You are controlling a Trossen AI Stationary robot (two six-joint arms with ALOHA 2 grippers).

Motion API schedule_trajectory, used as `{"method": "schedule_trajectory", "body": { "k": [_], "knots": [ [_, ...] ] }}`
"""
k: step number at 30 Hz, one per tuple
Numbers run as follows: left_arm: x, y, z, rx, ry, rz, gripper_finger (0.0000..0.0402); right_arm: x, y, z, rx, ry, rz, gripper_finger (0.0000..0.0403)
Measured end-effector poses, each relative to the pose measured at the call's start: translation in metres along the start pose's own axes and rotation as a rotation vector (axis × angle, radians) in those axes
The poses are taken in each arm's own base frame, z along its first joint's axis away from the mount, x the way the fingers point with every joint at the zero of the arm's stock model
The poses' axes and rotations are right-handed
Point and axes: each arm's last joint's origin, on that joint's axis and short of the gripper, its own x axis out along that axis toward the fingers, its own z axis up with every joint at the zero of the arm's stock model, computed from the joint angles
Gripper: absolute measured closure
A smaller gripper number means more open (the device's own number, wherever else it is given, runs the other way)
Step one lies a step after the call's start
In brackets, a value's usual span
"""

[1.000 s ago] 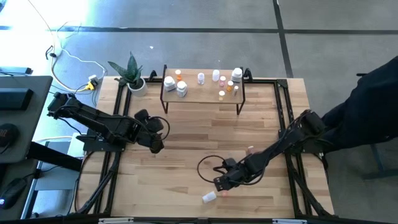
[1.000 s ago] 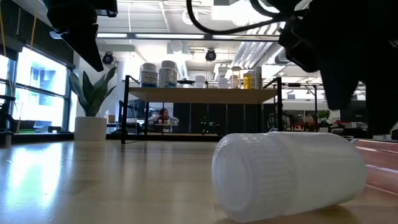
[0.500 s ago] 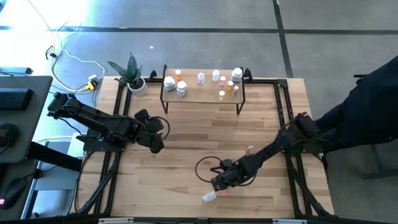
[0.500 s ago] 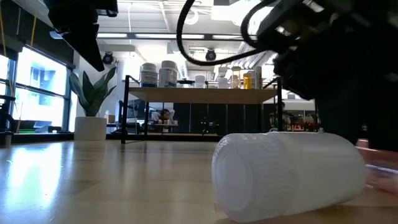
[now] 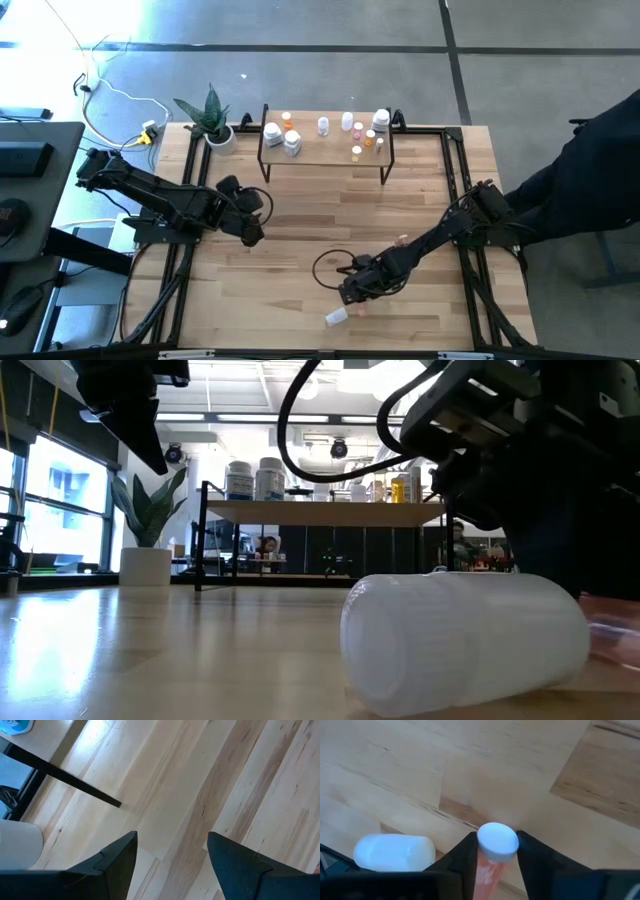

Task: Pick and place medicine bottles onto shelf by color
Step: Put the bottom pink pill bottle on the shelf

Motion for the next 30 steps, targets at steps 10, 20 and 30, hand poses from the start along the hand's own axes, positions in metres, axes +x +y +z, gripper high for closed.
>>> {"method": "schedule_trajectory", "body": {
  "k": [10, 20, 30],
  "knots": [
    [0.0, 0.0, 0.0, 0.001, 0.001, -0.001, 0.017, -0.005, 0.007, 0.002, -0.073, 0.018, 0.066, 0.03],
    [-0.011, 0.008, 0.017, 0.025, 0.026, -0.105, 0.017, -0.041, 0.024, 0.032, -0.198, -0.182, 0.23, 0.03],
    [-0.023, 0.033, 0.048, 0.038, -0.051, -0.074, 0.017, -0.084, 0.039, 0.075, -0.342, -0.441, 0.38, 0.03]
  ]
}}
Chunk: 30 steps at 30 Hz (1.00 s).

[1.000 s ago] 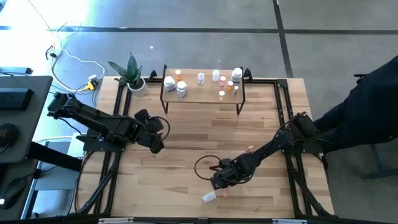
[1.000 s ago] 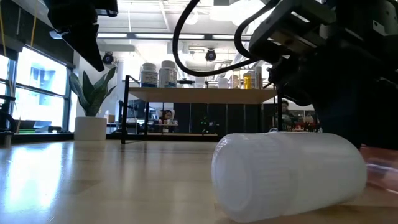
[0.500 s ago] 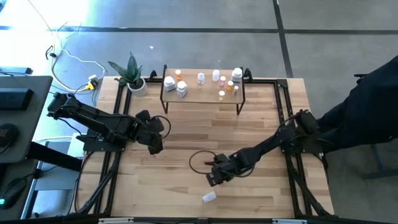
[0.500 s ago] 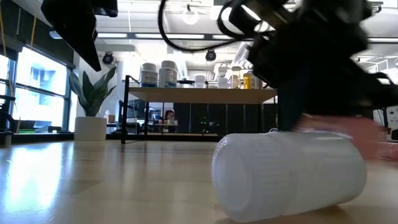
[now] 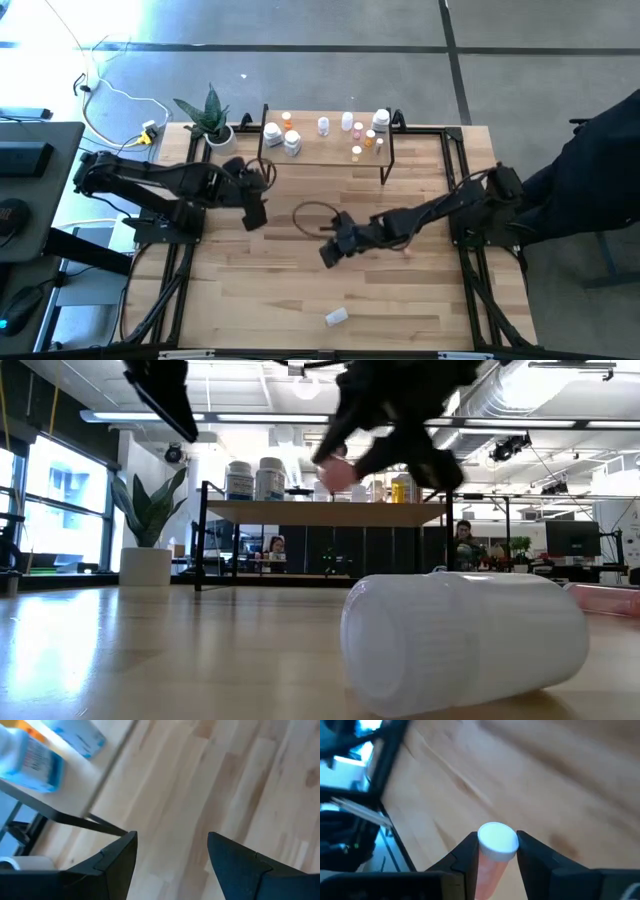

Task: Pick and place medicine bottles onto shelf by color
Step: Put the bottom pink pill bottle on the shelf

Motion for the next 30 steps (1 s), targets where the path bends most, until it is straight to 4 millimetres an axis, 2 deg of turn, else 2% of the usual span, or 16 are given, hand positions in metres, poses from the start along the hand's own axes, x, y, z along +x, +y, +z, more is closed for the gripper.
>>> {"method": "schedule_trajectory", "body": {
  "k": [10, 17, 24, 30],
  "knots": [
    [-0.005, 0.033, 0.017, -0.011, -0.024, 0.019, 0.017, 0.0, -0.002, 0.07, -0.167, -0.272, 0.152, 0.03],
    [-0.007, 0.055, 0.028, 0.0, -0.031, 0.032, 0.017, -0.006, -0.013, 0.11, -0.285, -0.428, 0.162, 0.03],
    [-0.007, 0.075, 0.034, -0.073, -0.025, -0.015, 0.017, -0.013, -0.022, 0.139, -0.456, -0.612, 0.064, 0.03],
    [-0.003, 0.085, 0.035, -0.128, -0.014, -0.091, 0.017, -0.019, -0.026, 0.152, -0.612, -0.753, -0.09, 0.03]
  ]
}}
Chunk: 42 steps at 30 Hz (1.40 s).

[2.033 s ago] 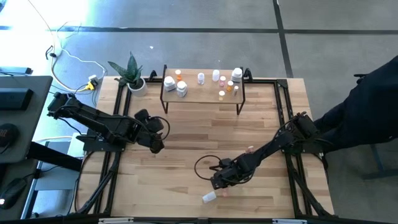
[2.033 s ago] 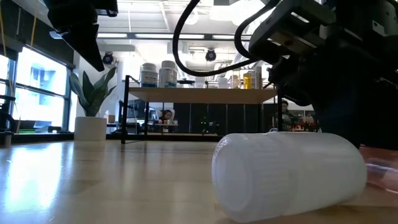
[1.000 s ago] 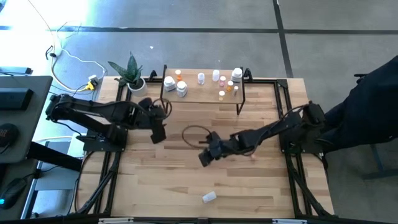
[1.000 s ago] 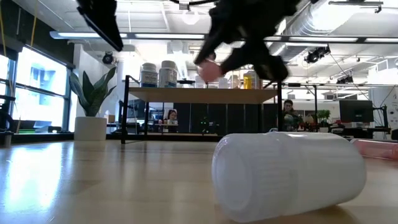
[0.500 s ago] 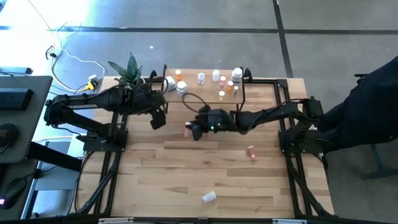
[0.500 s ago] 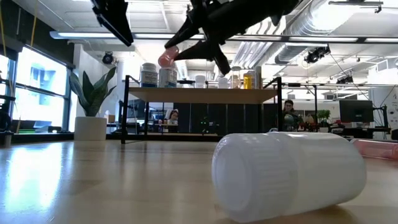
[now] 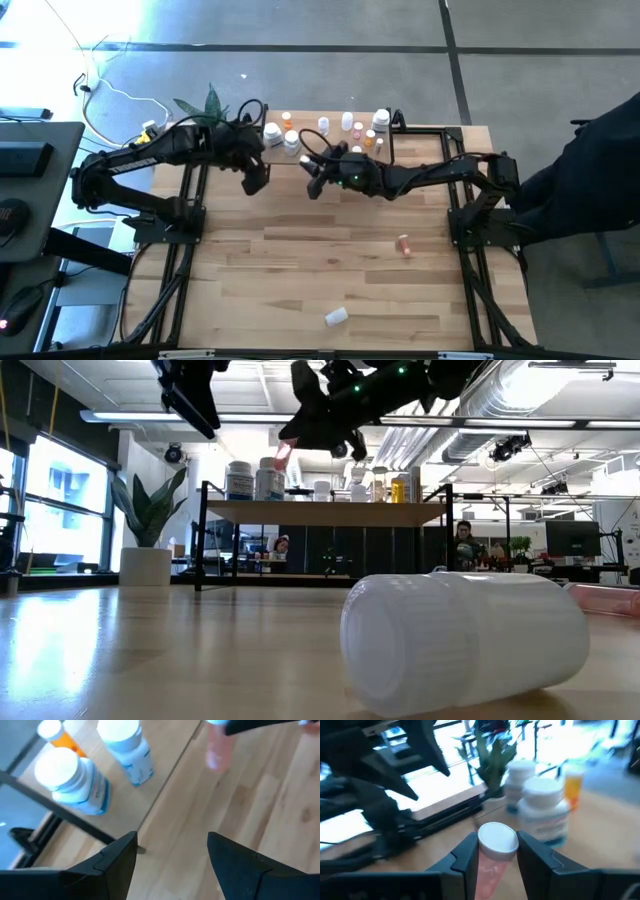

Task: Pick and place medicine bottles onto shelf by color
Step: Put the bottom pink pill bottle on the shelf

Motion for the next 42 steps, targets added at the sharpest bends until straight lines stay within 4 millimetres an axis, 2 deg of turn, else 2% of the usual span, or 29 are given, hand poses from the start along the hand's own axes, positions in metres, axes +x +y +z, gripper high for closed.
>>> {"method": "schedule_trajectory", "body": {
  "k": [6, 12, 20, 28, 42],
  "knots": [
    [0.001, 0.004, 0.008, -0.034, -0.063, -0.074, 0.017, 0.003, -0.013, 0.002, -0.152, -0.003, -0.109, 0.03],
    [0.001, 0.006, 0.012, -0.023, -0.108, -0.075, 0.017, 0.007, -0.027, 0.0, -0.209, 0.039, -0.166, 0.03],
    [0.001, 0.005, 0.013, -0.023, -0.108, -0.074, 0.017, 0.011, -0.041, 0.001, -0.313, 0.078, -0.159, 0.03],
    [0.001, 0.005, 0.013, -0.022, -0.108, -0.072, 0.017, 0.011, -0.043, -0.005, -0.368, 0.152, -0.102, 0.03],
    [0.001, 0.005, 0.013, 0.003, -0.109, -0.07, 0.017, 0.011, -0.045, -0.006, -0.391, 0.156, -0.167, 0.0298]
  ]
}}
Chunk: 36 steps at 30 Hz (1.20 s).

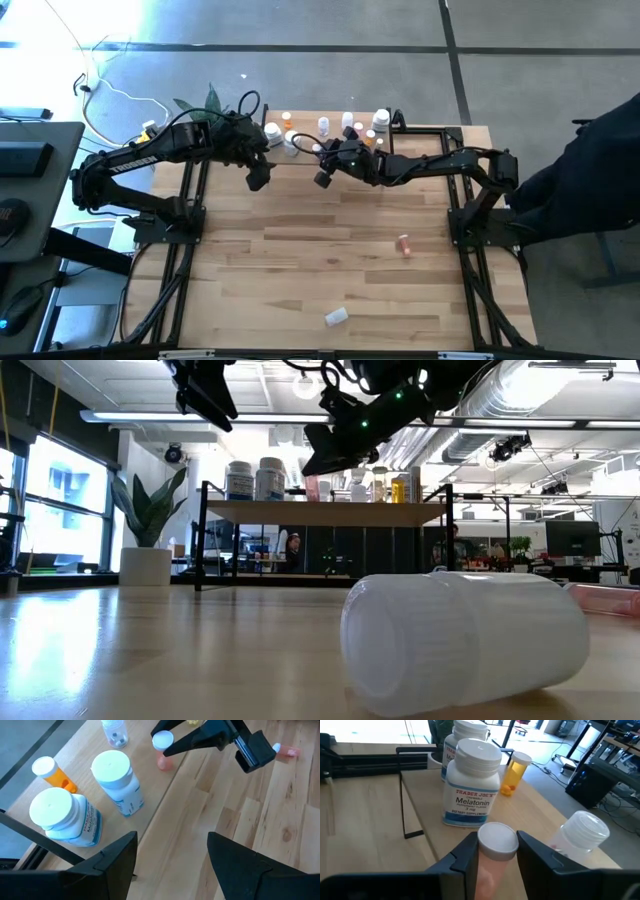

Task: Pick and place medicine bottles onto shelf by color
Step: Put the bottom pink pill bottle on the shelf, then put the pink pill bottle on the shelf

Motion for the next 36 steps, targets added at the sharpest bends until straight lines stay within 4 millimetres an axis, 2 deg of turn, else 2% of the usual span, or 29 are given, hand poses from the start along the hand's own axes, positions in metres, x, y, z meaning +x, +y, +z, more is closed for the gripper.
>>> {"method": "schedule_trajectory", "body": {
  "k": [16, 26, 30, 36],
  "knots": [
    [0.0, 0.0, 0.0, 0.016, 0.001, 0.0, 0.017, 0.0, 0.0, 0.0, 0.014, -0.001, -0.001, 0.0232],
    [0.0, -0.005, -0.002, -0.005, 0.016, -0.015, 0.017, 0.0, -0.001, 0.006, 0.063, -0.051, -0.053, 0.0224],
    [0.001, -0.014, -0.005, -0.011, 0.023, -0.042, 0.017, -0.003, 0.001, 0.021, 0.068, -0.07, -0.046, 0.0224],
    [0.009, -0.037, -0.02, -0.018, 0.083, -0.097, 0.017, -0.01, 0.005, 0.044, 0.06, -0.031, -0.019, 0.0224]
  ]
}}
